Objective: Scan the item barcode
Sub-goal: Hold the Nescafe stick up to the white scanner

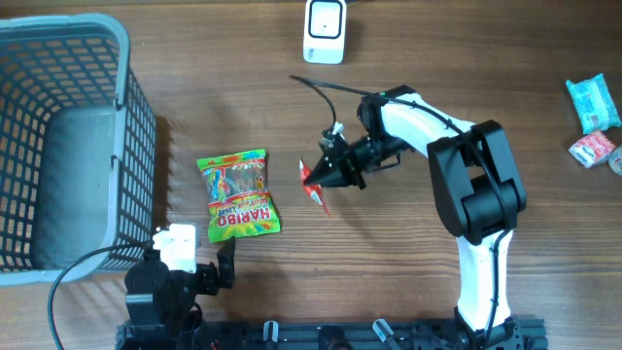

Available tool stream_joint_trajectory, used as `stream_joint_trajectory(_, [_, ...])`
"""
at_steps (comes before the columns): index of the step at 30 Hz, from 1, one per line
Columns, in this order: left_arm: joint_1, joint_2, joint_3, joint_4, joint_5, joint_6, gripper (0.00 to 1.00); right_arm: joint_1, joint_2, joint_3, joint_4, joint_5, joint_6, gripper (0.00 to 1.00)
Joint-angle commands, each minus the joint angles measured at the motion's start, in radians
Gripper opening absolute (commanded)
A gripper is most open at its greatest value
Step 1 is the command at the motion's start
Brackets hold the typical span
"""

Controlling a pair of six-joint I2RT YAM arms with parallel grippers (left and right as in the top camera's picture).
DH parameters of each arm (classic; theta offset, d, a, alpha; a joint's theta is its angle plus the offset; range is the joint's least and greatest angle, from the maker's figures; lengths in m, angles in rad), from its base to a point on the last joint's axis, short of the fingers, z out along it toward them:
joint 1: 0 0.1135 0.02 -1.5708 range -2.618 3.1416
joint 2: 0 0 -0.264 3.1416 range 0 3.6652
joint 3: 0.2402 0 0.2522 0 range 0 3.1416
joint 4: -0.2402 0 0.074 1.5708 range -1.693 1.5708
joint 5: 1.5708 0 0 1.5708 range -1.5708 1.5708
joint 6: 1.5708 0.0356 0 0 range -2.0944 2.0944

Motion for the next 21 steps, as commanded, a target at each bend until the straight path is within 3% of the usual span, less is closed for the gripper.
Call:
stream_joint_trajectory(1, [0.005, -0.008, 0.001, 0.003, -0.002, -0.009, 1.0, -0.004, 0.001, 0.017, 0.119, -0.219, 0.034, 0.05])
stream_joint_trajectory(5, [0.005, -0.008, 0.001, 0.003, -0.002, -0.009, 1.0, -0.004, 0.001, 0.017, 0.275, -0.22, 0.032, 0.05])
stream_joint_trajectory(10, [0.005, -0.008, 0.001, 0.003, -0.002, -0.009, 1.0, -0.003, -0.003, 0.017, 0.214, -0.22, -0.045, 0.04])
stream_joint_trajectory(13, [0.005, -0.008, 0.001, 0.003, -0.002, -0.009, 1.0, -0.003, -0.005, 0.017, 0.222, -0.186, -0.016, 0.05])
stream_joint_trajectory(15, [0.005, -0.008, 0.001, 0.003, -0.002, -0.009, 1.0, 0.004, -0.005, 0.017, 0.298, 0.006, 0.017, 0.05])
stream_joint_trajectory(18, [0.005, -0.008, 0.001, 0.003, -0.002, -0.009, 1.0, 0.006, -0.042, 0.018, 0.298, 0.583, 0.243, 0.05])
stream_joint_trajectory(19, [0.005, -0.008, 0.001, 0.003, -0.002, -0.009, 1.0, 0.006, -0.092, 0.018, 0.278, 0.717, 0.26, 0.04])
stream_joint_trajectory(21, [0.005, -0.008, 0.001, 0.003, -0.002, -0.009, 1.0, 0.006, -0.206, 0.019, 0.285, 0.731, 0.245, 0.05])
